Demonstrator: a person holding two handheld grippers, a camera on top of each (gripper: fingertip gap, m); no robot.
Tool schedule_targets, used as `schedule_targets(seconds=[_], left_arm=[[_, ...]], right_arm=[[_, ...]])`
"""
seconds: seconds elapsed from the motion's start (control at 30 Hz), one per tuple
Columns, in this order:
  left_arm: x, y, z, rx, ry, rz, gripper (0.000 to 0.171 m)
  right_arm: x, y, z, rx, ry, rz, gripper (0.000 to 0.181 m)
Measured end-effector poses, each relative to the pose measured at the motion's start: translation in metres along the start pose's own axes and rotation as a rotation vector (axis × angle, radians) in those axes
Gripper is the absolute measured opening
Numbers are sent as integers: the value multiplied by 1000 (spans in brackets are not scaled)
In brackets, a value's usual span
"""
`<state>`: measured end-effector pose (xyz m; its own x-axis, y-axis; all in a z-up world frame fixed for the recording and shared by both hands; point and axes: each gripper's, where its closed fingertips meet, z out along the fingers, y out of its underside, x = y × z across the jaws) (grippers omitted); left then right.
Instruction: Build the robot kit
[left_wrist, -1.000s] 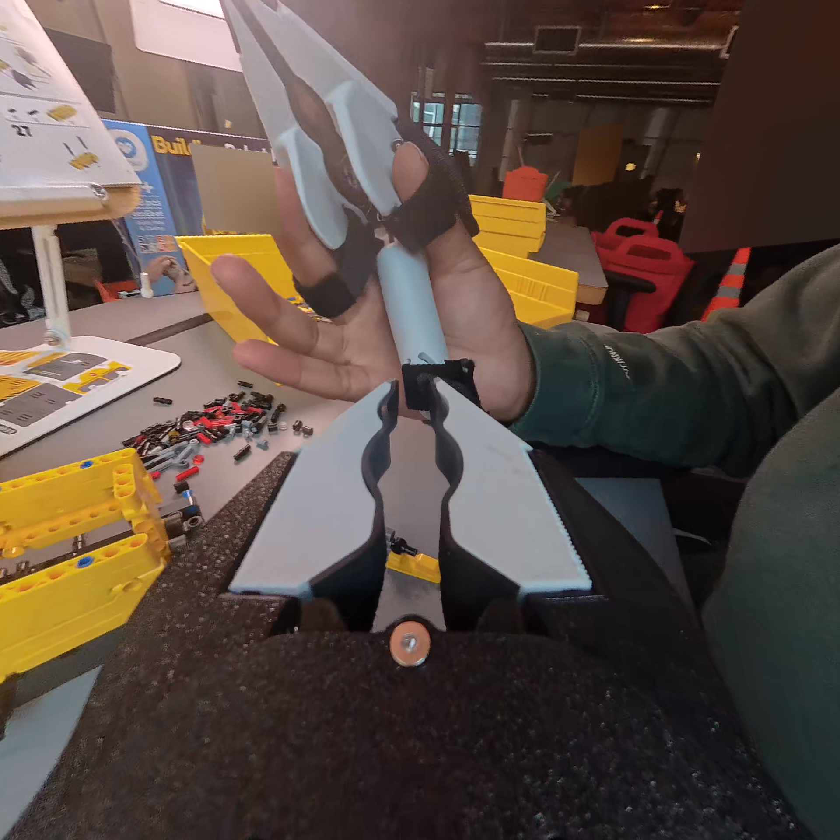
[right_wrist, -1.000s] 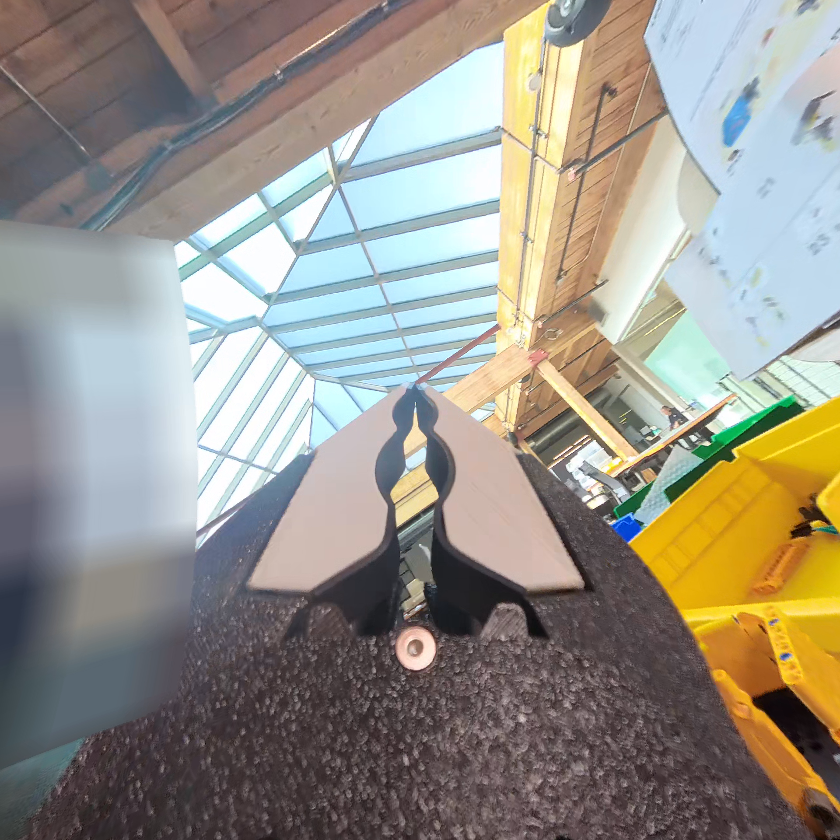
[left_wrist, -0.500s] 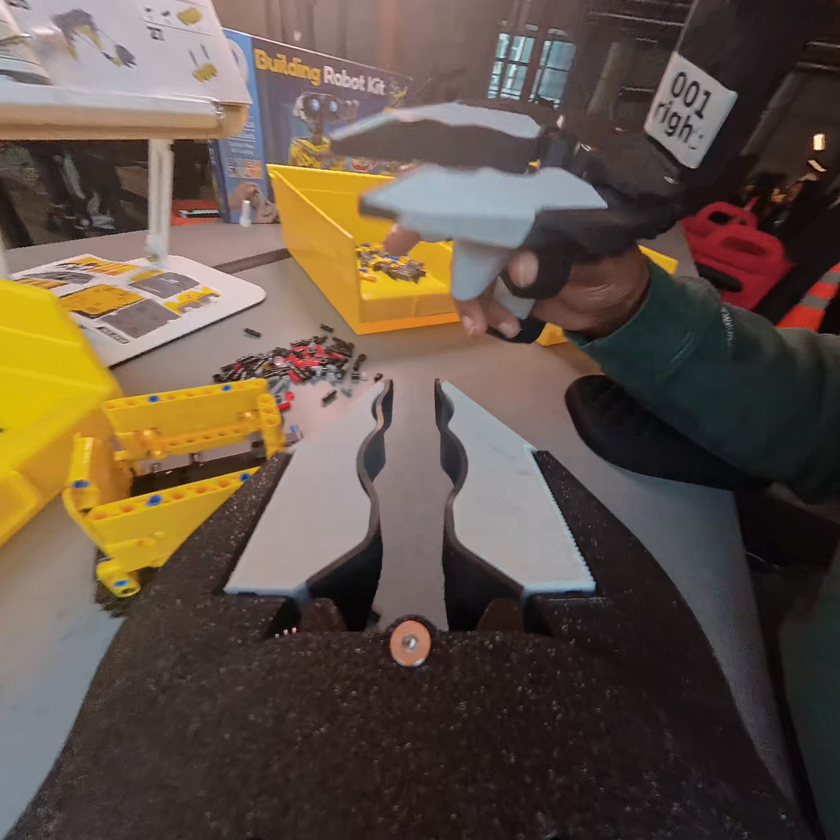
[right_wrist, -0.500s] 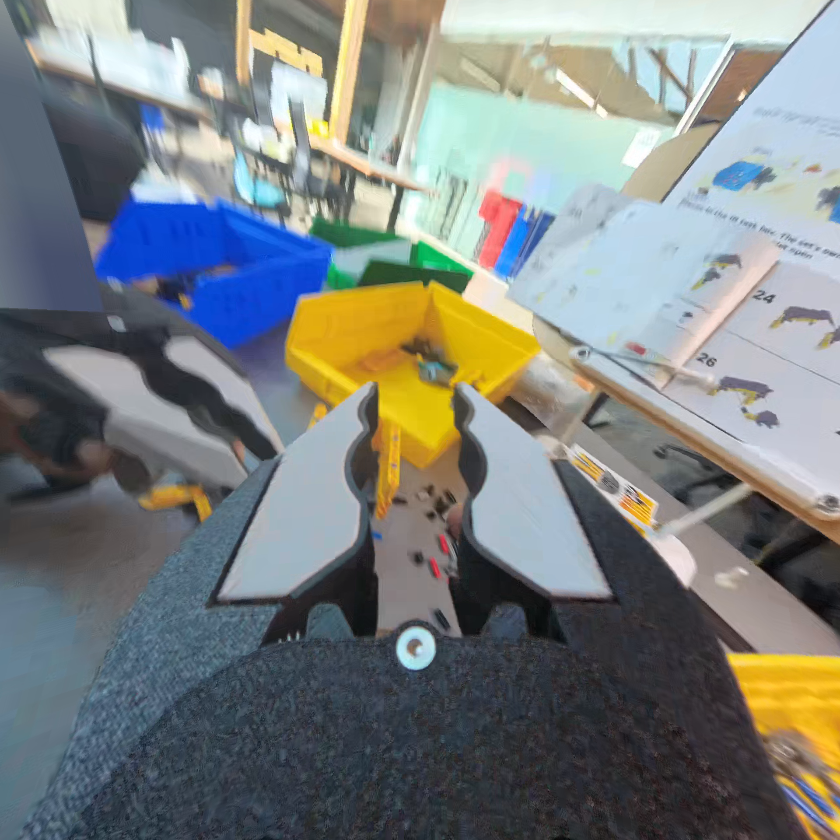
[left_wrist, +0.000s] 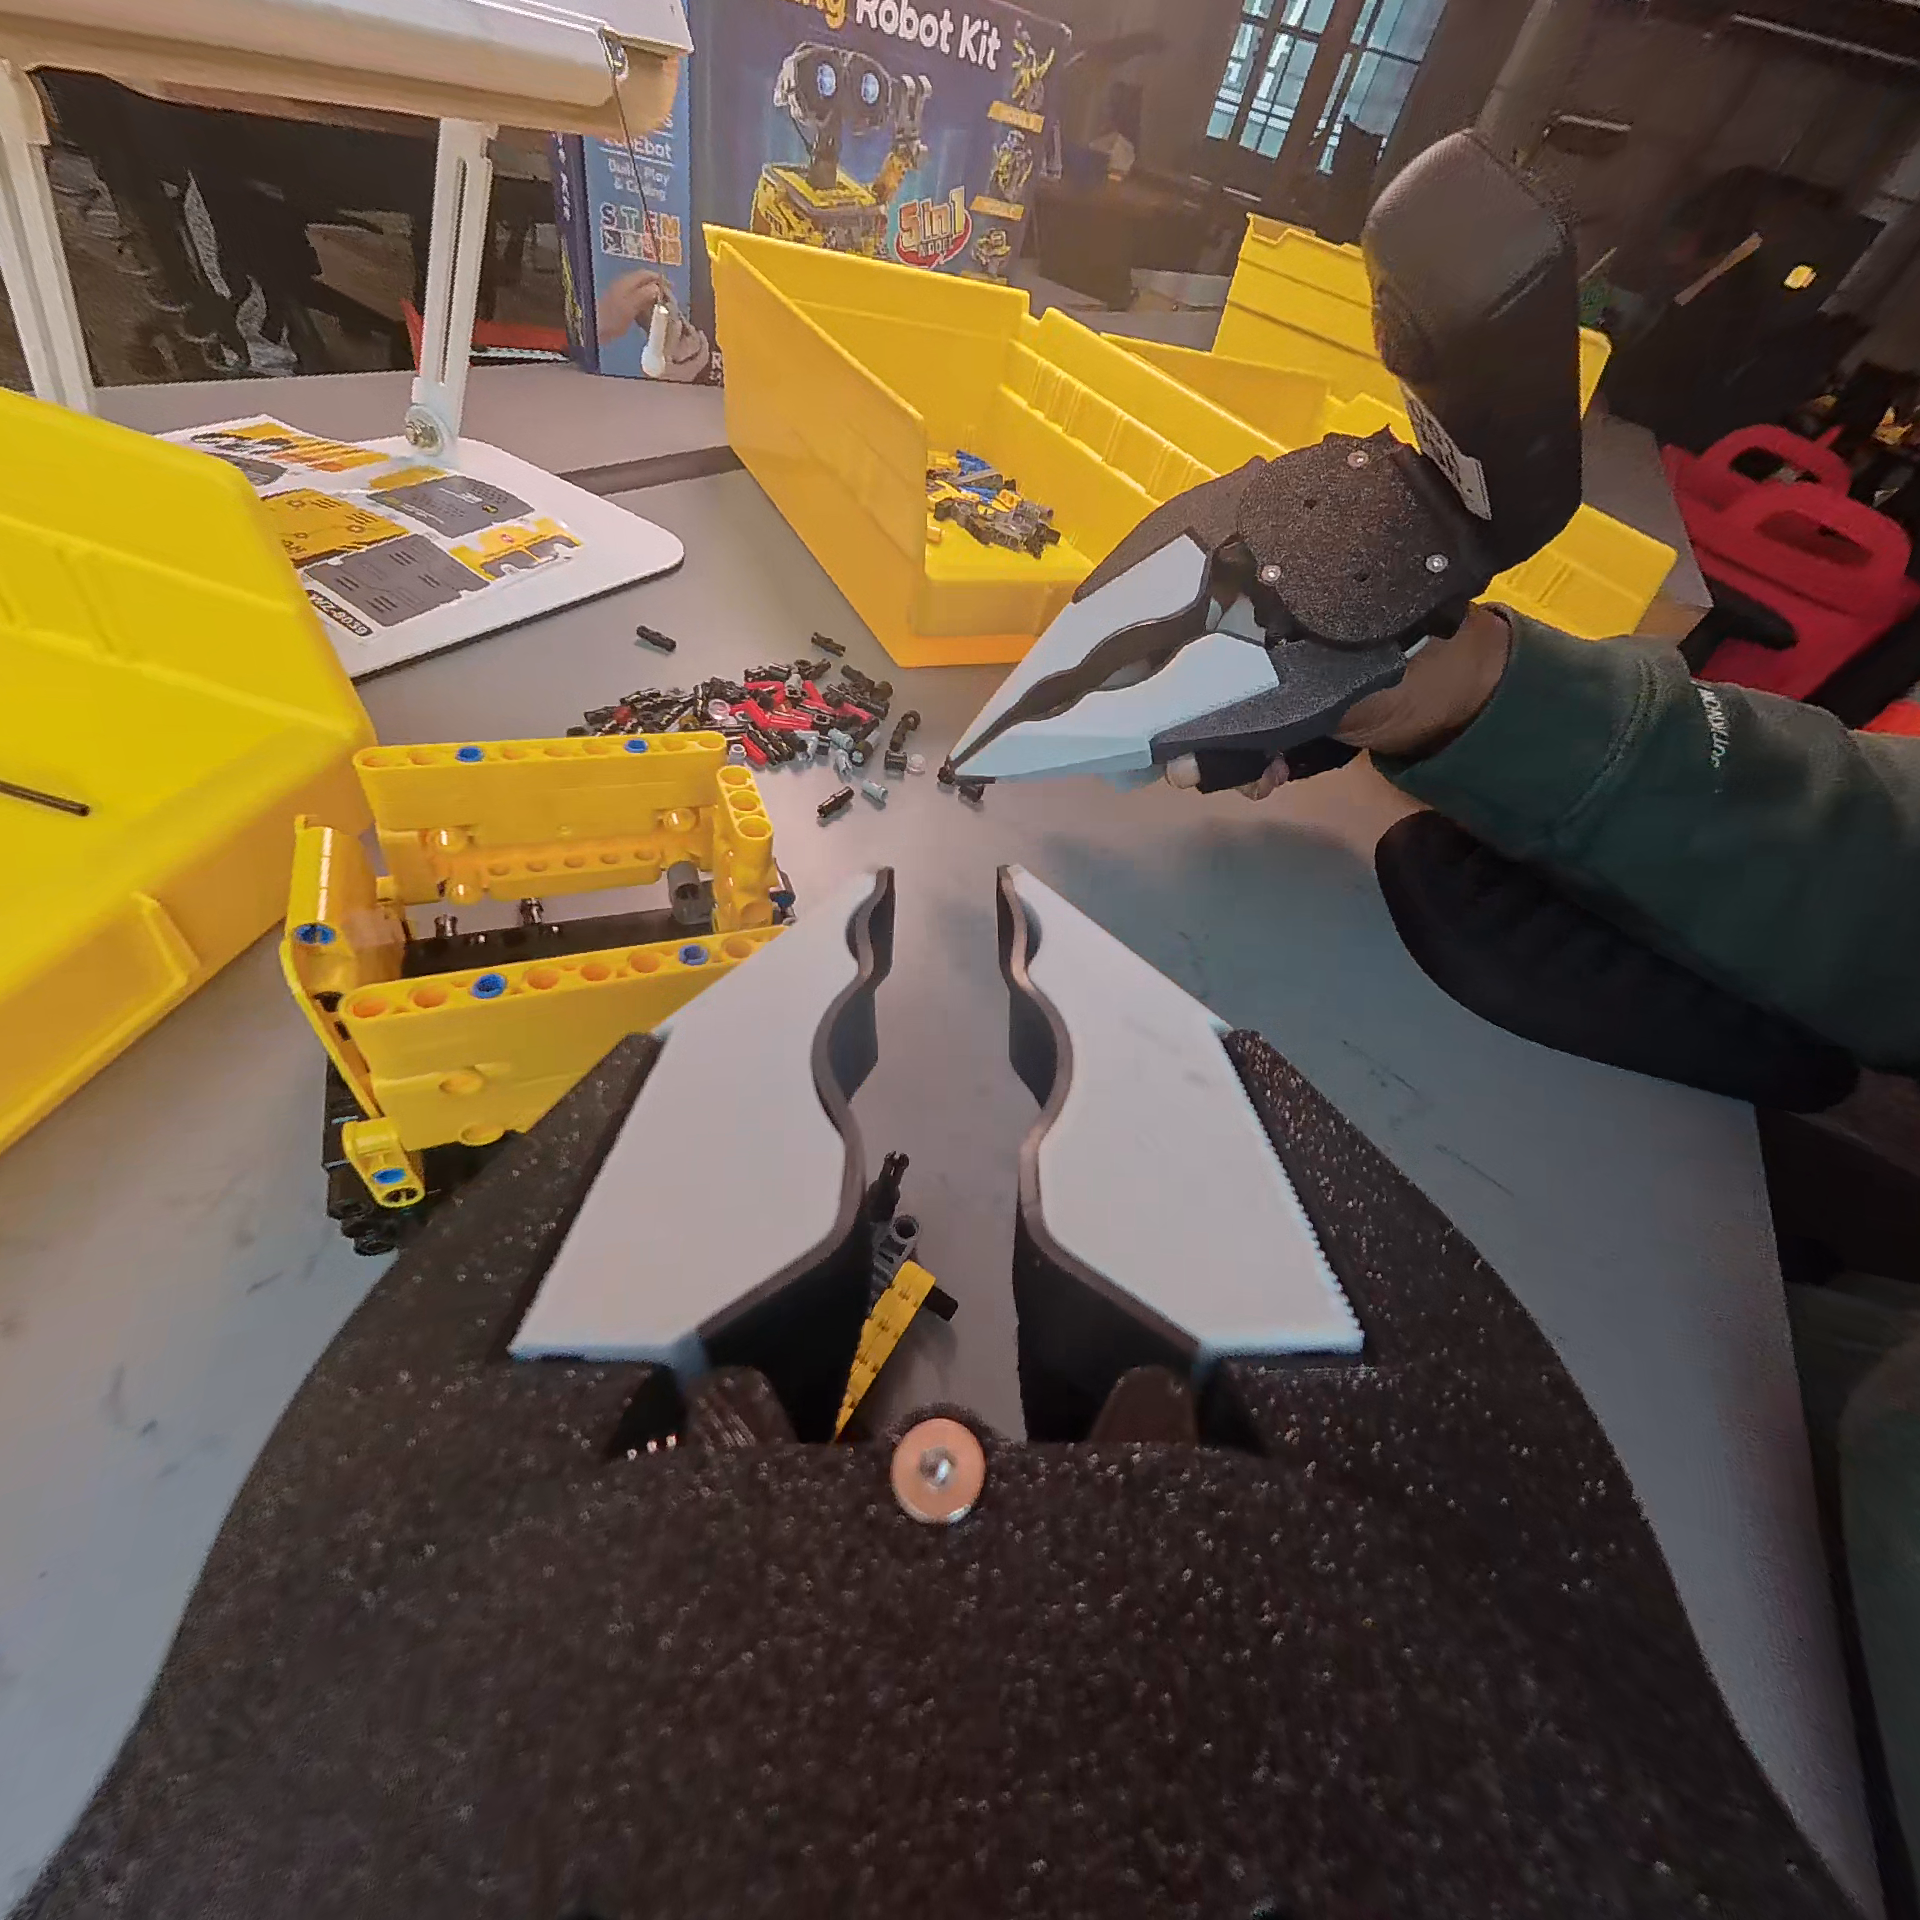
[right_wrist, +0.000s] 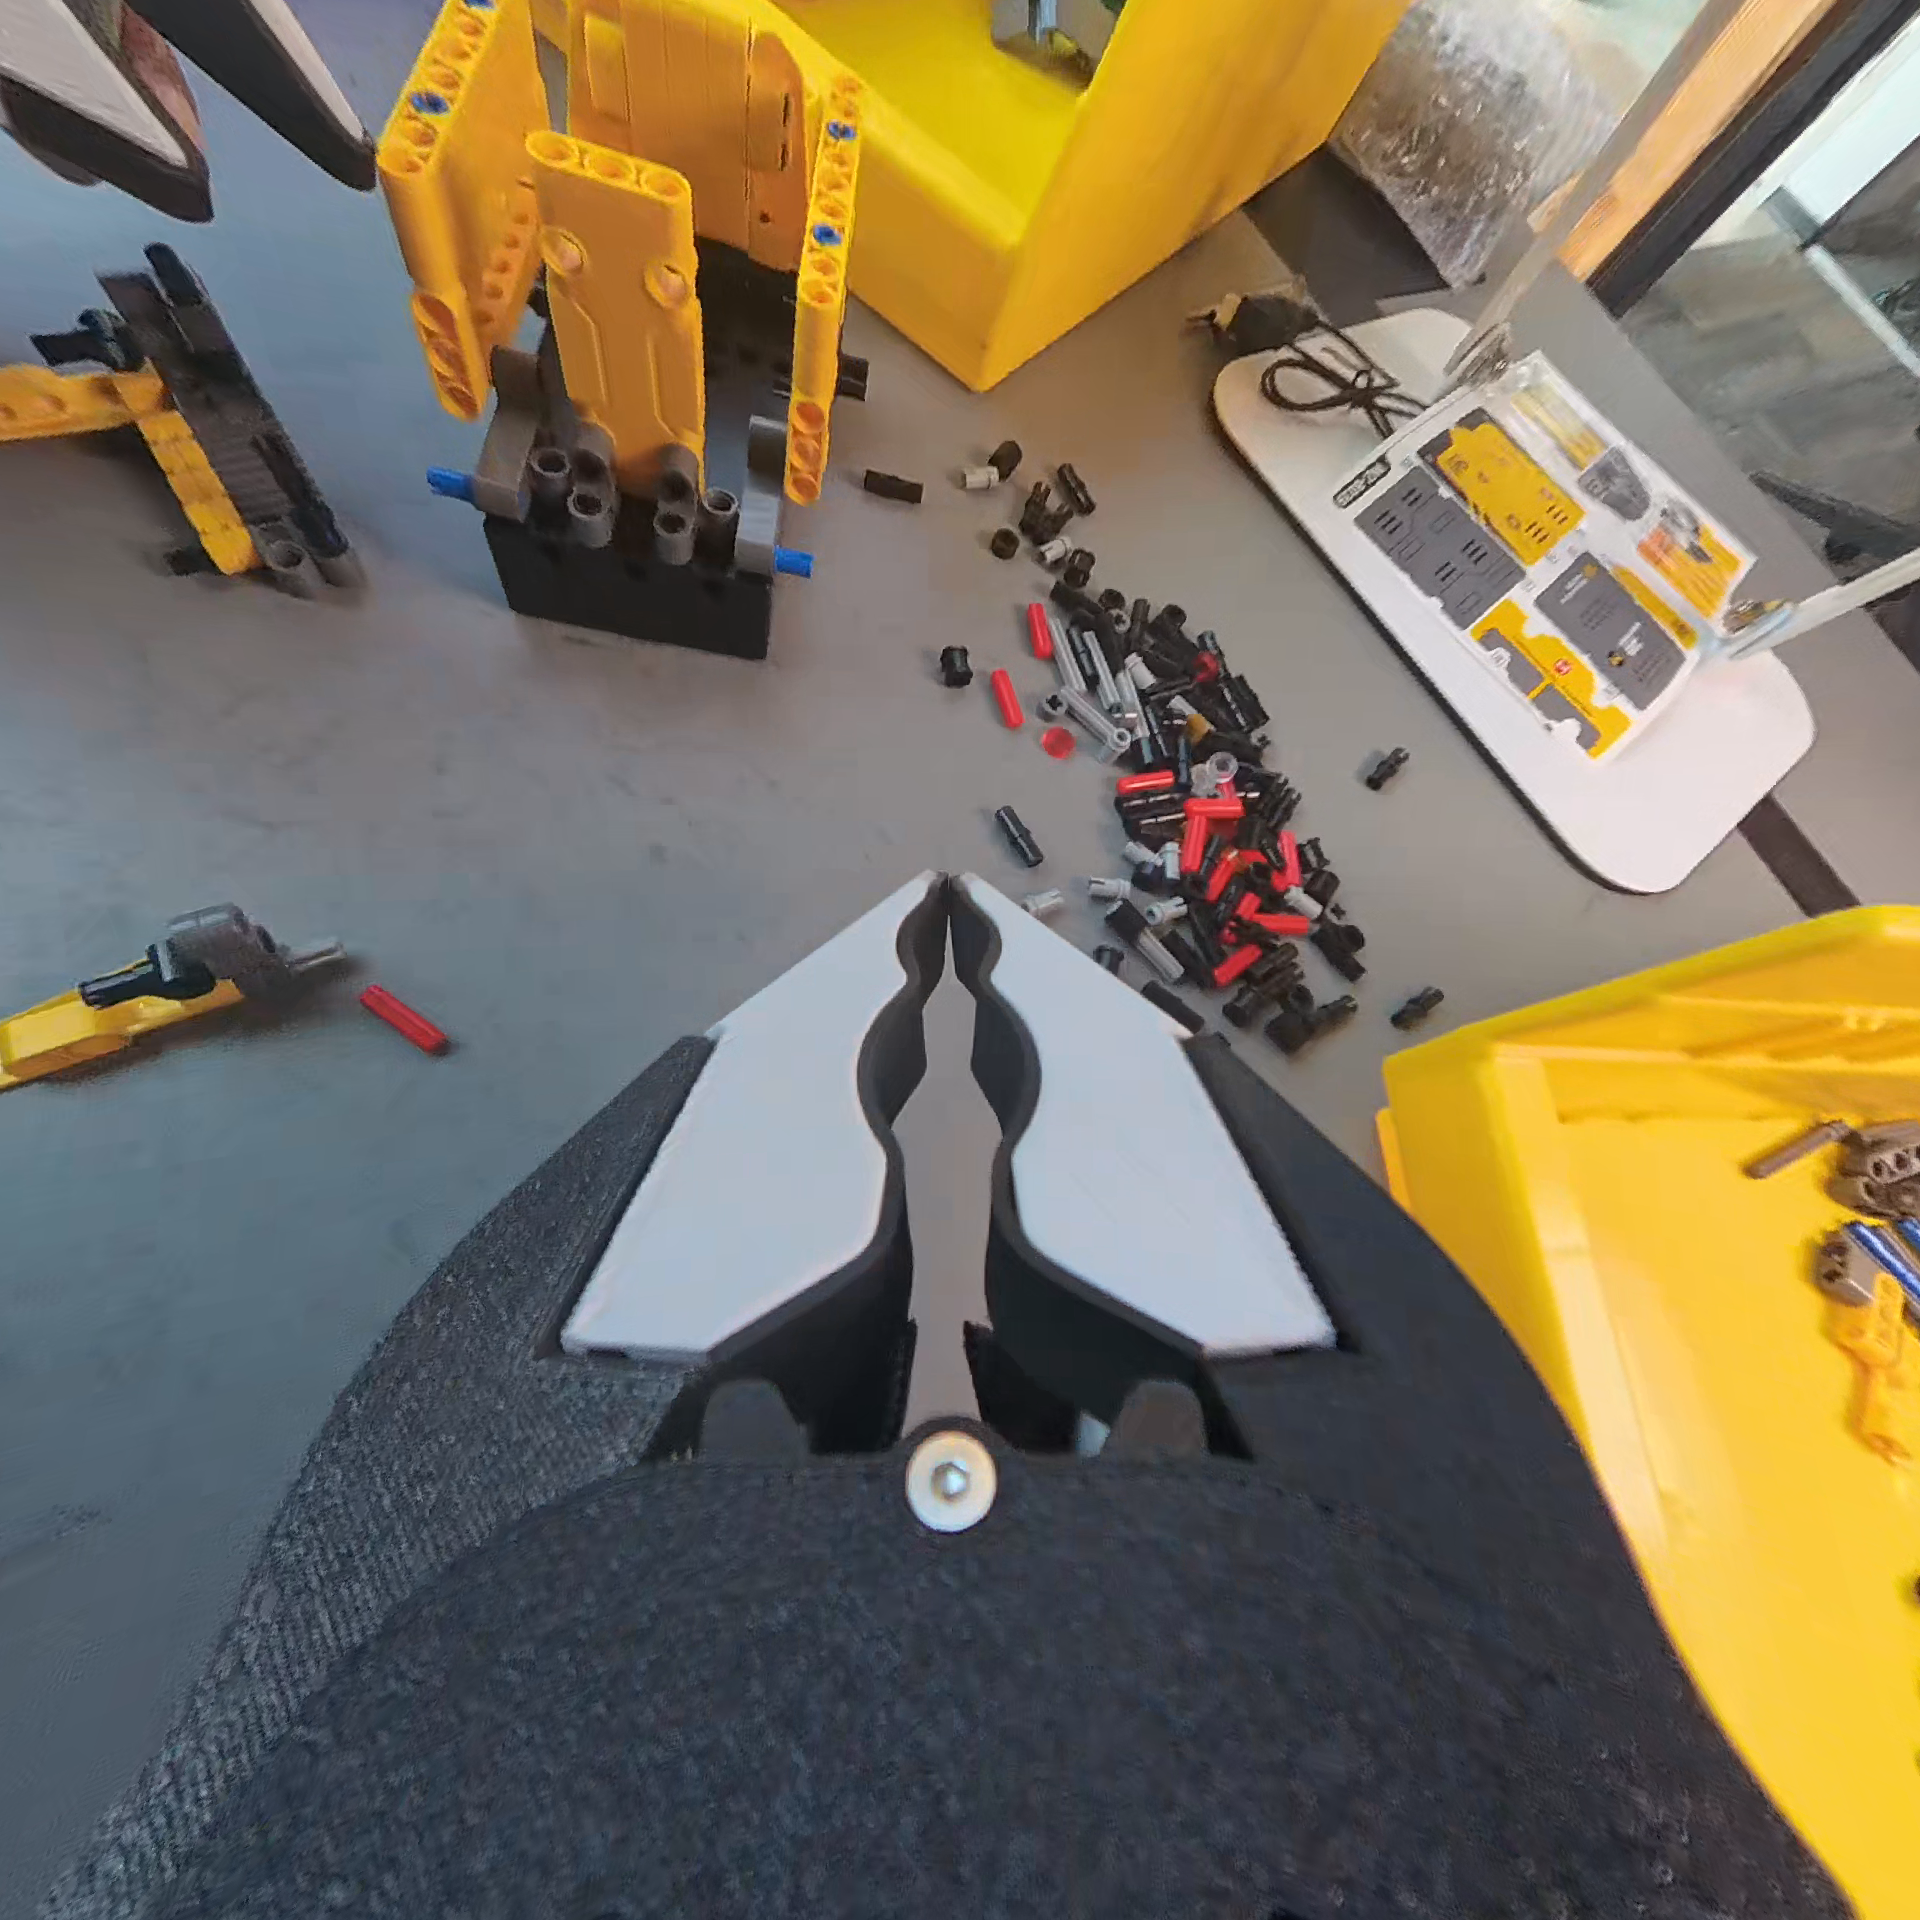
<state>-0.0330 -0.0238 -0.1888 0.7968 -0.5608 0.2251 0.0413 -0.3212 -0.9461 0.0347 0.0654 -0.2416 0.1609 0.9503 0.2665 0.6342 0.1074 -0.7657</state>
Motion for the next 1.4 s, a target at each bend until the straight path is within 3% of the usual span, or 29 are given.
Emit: schedule_targets(seconds=[0.17, 0.23, 0.33, 0.8, 1.4], left_arm=[[-2, 3, 1, -18, 2, -19, 18], [-2, 4, 1, -21, 3, -24, 18], [-3, 5, 0, -26, 0, -22, 18], [1, 10, 2, -53, 30, -38, 18], [-6, 10, 1, -52, 0, -38, 17]], right_arm=[[4, 19, 11, -117, -59, 23, 0], [8, 20, 18, -140, -57, -22, 17], [11, 15, 26, -162, -84, -38, 25], [10, 9, 48, -362, -365, 9, 16], [12, 10, 49, -342, -324, 21, 3]])
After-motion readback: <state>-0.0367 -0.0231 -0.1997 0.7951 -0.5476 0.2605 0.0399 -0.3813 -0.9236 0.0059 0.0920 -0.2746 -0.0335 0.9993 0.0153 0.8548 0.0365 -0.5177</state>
